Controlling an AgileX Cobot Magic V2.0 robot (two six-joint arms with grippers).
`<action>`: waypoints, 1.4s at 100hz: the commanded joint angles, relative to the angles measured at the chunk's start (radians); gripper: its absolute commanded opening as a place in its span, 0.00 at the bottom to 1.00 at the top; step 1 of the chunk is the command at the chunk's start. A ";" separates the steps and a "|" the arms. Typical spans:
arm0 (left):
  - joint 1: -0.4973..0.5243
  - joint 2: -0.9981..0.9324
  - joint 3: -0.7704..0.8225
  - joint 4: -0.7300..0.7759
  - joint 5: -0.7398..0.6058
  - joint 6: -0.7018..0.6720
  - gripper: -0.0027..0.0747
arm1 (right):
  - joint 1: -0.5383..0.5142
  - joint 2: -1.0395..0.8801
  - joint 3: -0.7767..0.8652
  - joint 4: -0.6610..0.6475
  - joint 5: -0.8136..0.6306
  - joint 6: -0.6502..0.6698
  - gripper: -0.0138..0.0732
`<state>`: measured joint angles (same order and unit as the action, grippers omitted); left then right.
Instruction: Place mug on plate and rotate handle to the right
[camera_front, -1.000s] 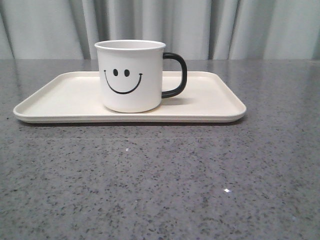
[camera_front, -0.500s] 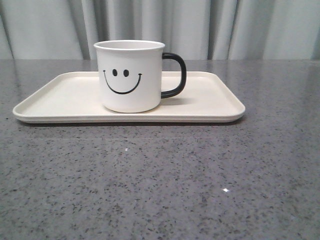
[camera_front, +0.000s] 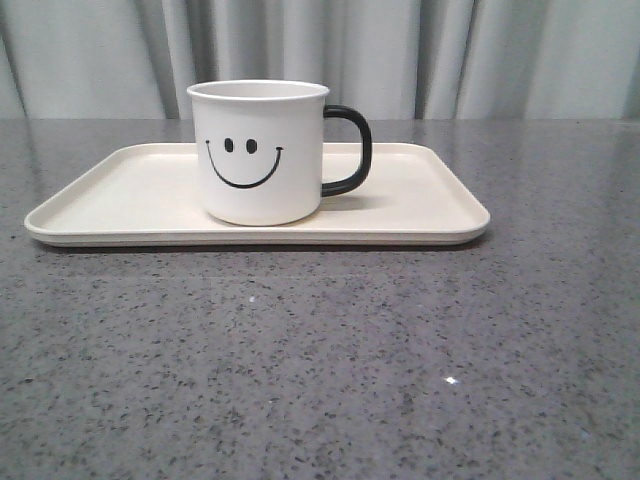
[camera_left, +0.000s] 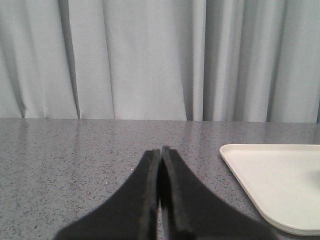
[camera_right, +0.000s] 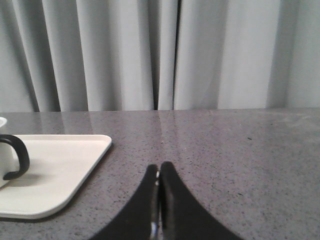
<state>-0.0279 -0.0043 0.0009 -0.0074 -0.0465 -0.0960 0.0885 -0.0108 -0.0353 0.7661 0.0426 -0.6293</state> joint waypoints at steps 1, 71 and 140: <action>0.002 -0.029 0.008 0.000 -0.078 -0.007 0.01 | -0.017 -0.004 -0.001 0.014 -0.087 0.001 0.02; 0.002 -0.029 0.008 0.000 -0.078 -0.007 0.01 | -0.044 -0.004 0.062 0.015 -0.098 -0.010 0.02; 0.002 -0.029 0.008 0.000 -0.078 -0.007 0.01 | -0.044 -0.004 0.062 -0.164 -0.058 0.162 0.02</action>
<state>-0.0279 -0.0043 0.0009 -0.0074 -0.0450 -0.0960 0.0476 -0.0108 0.0277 0.6703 0.0487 -0.5411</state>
